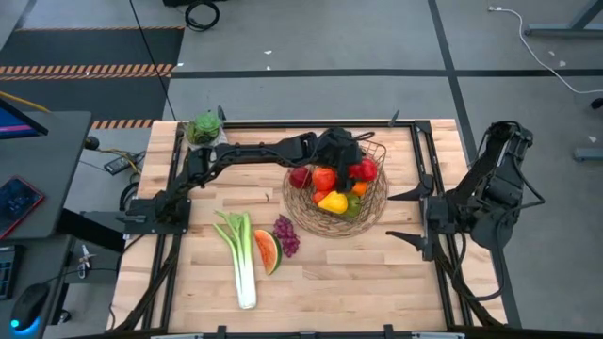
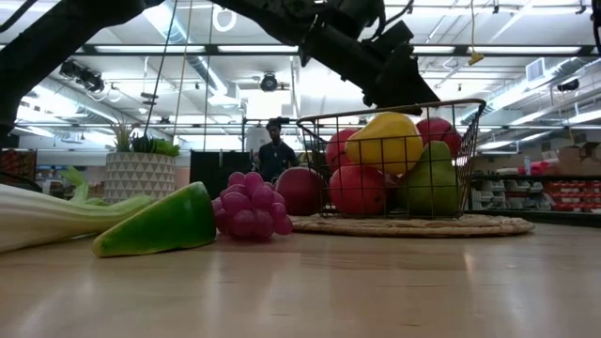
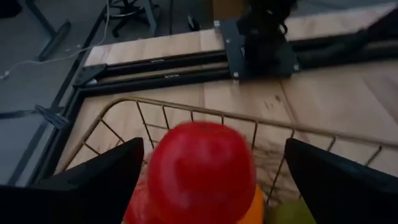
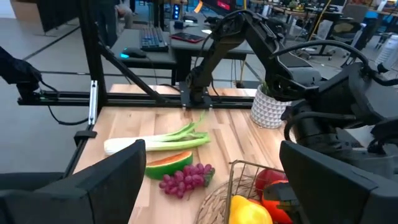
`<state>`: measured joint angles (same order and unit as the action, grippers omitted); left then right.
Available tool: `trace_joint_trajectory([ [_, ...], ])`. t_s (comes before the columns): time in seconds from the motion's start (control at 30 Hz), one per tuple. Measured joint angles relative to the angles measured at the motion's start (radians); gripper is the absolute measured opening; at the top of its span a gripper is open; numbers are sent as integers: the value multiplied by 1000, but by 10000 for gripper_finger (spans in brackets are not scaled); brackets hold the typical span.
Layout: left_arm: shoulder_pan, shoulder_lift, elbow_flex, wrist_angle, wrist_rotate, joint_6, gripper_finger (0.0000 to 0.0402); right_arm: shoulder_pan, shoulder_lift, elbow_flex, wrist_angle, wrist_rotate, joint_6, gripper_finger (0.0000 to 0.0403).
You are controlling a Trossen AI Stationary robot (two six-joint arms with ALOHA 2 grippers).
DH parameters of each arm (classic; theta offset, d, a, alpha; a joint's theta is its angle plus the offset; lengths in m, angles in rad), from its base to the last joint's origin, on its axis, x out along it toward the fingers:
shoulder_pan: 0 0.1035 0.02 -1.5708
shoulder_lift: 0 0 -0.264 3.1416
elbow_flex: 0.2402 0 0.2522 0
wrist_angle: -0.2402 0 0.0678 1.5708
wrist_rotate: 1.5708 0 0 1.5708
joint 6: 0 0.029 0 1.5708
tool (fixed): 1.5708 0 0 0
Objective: Build produce basket
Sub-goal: Put the red watermelon into the gold wire basket
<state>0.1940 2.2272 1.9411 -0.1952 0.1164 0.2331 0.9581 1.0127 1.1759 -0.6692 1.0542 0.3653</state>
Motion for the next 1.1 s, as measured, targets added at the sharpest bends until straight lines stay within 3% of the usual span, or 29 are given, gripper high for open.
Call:
trace_joint_trajectory([
  [0.17,-19,-22,0,-86,-1,63,393,0,2,0,3,-1,2,373],
  [0.3,-27,-94,2,-242,11,69,392,-1,3,0,3,-9,6,373],
  [0.4,-33,-144,1,-404,83,105,392,0,7,0,3,-25,6,373],
  [0.63,-83,-284,1,-579,100,84,392,-1,10,-1,12,-27,6,373],
  [0.97,-211,-332,-7,-862,-129,-19,392,-1,17,-1,45,-63,0,373],
  [1.1,-299,-350,-93,-898,-263,-77,392,-1,17,-1,48,-64,-2,373],
])
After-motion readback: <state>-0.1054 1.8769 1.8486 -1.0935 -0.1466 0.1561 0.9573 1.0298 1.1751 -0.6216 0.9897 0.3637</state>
